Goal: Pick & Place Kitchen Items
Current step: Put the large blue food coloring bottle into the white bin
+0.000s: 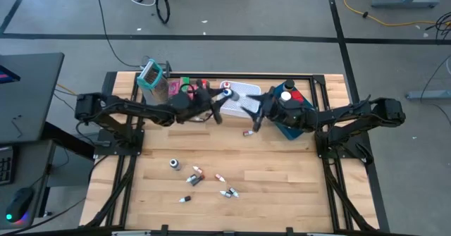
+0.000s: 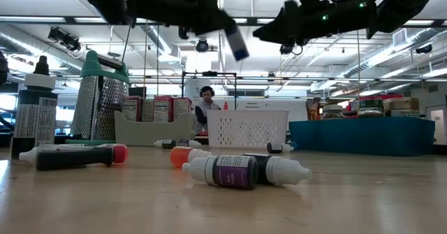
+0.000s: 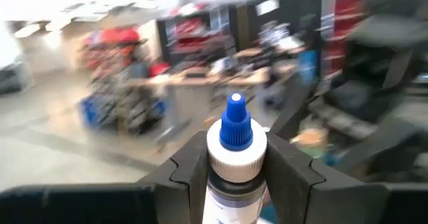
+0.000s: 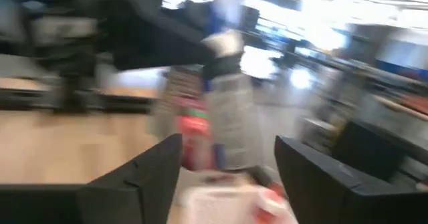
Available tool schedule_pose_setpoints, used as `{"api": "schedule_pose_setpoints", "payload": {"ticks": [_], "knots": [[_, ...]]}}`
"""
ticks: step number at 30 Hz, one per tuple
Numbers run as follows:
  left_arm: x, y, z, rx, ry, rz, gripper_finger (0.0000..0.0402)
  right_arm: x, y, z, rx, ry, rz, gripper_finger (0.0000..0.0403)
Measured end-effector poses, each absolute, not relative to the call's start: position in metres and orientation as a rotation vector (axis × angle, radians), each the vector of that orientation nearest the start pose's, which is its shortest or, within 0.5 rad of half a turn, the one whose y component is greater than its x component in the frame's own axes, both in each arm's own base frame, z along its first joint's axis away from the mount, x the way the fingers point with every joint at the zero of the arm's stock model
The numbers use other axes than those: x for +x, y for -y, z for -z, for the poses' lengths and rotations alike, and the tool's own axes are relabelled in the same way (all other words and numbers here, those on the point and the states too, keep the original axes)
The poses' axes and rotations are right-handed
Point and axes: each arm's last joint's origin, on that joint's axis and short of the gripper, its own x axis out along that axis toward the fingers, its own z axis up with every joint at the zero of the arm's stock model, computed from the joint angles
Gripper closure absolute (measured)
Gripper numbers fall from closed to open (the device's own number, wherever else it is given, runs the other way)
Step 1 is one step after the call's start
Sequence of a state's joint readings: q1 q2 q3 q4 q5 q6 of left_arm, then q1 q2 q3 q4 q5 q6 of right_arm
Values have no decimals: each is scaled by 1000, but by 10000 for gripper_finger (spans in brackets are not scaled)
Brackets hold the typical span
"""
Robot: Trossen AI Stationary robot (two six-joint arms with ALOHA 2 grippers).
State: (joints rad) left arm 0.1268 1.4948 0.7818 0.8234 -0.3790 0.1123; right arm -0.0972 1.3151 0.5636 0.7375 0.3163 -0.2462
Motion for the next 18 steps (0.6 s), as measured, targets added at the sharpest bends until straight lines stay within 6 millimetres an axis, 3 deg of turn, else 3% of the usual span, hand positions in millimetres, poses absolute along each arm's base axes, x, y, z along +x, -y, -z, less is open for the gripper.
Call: {"api": "schedule_pose_setpoints", "payload": {"ticks": [5, 12, 18], "knots": [[326, -76, -227, 35, -10, -618, 277, 263, 41, -229, -256, -151, 616, 123], [334, -110, -186, -40, -73, -689, 277, 263, 41, -226, -267, -182, 615, 119], [335, -119, -158, -34, -193, -708, 277, 263, 41, -226, -285, -191, 613, 124]]}}
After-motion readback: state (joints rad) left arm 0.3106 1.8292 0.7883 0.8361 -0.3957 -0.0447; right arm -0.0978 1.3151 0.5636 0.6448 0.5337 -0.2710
